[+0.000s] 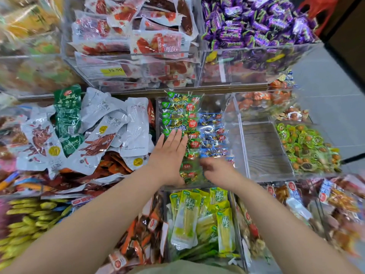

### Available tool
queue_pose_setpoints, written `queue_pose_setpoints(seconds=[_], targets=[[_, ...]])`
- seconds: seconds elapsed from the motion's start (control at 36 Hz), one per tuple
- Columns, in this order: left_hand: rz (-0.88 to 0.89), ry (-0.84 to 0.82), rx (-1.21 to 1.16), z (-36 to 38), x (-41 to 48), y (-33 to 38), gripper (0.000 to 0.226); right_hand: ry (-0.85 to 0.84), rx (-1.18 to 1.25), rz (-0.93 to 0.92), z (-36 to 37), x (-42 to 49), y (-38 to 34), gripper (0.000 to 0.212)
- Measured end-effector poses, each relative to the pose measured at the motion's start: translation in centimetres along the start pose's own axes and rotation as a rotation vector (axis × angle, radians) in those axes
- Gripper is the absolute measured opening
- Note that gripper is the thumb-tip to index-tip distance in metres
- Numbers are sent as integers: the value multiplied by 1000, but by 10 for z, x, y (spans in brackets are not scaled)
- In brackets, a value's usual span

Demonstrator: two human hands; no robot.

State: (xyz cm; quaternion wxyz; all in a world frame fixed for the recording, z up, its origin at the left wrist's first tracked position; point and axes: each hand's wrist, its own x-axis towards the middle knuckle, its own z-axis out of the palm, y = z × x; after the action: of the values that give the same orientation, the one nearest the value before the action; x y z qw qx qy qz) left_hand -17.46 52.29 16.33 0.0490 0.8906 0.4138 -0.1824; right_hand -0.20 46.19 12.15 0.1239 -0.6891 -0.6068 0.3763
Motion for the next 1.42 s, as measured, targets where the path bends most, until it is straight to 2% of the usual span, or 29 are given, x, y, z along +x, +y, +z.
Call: queue_pose_setpoints(seconds=[0.08, 0.17, 0.25, 0.31, 0.36, 0.42, 0.47, 0.56, 0.67, 0.81, 0.89, 0.97, 1.17, 1.28, 1.42], targets=[[7, 4, 8, -2, 0, -1, 127, 20, -133, -35, 6, -3, -13, 33], [20, 33, 33, 0, -1, 1, 123, 55, -100, -28, 20, -4, -22, 29], [49, 68, 65, 4, 0, 5, 122, 67, 0, -11, 27, -3, -19, 31], [50, 66, 75, 4, 2, 6, 128, 8, 61, 16, 21, 1, -14, 34], [46, 51, 85, 4, 4, 4, 132, 6, 205, 84, 10, 9, -7, 38], [42, 41, 72, 6, 4, 3, 133, 153, 483, 203, -4, 19, -2, 39], [36, 40, 51, 8, 3, 2, 132, 288, 630, 267, -16, 29, -1, 41], [33, 74, 36, 6, 5, 2, 136, 263, 656, 258, -27, 45, -14, 47], [20, 105, 56, 1, 13, 2, 145, 208, 829, 338, -37, 75, -41, 59], [-1, 43, 75, 2, 24, 0, 146, 236, 898, 419, -39, 104, -59, 63], [-15, 16, 84, 6, 27, -2, 146, 213, 892, 330, -32, 115, -62, 61], [-38, 11, 97, 12, 27, -1, 145, 196, 756, 245, -30, 124, -66, 61], [-96, 25, 95, 12, 30, 6, 146, 27, 672, 198, -41, 131, -52, 68], [-84, -5, 88, 11, 32, 3, 149, 194, 698, 259, -45, 139, -45, 60], [-82, -63, 89, 6, 33, 2, 150, 116, 667, 266, -43, 136, -52, 62]])
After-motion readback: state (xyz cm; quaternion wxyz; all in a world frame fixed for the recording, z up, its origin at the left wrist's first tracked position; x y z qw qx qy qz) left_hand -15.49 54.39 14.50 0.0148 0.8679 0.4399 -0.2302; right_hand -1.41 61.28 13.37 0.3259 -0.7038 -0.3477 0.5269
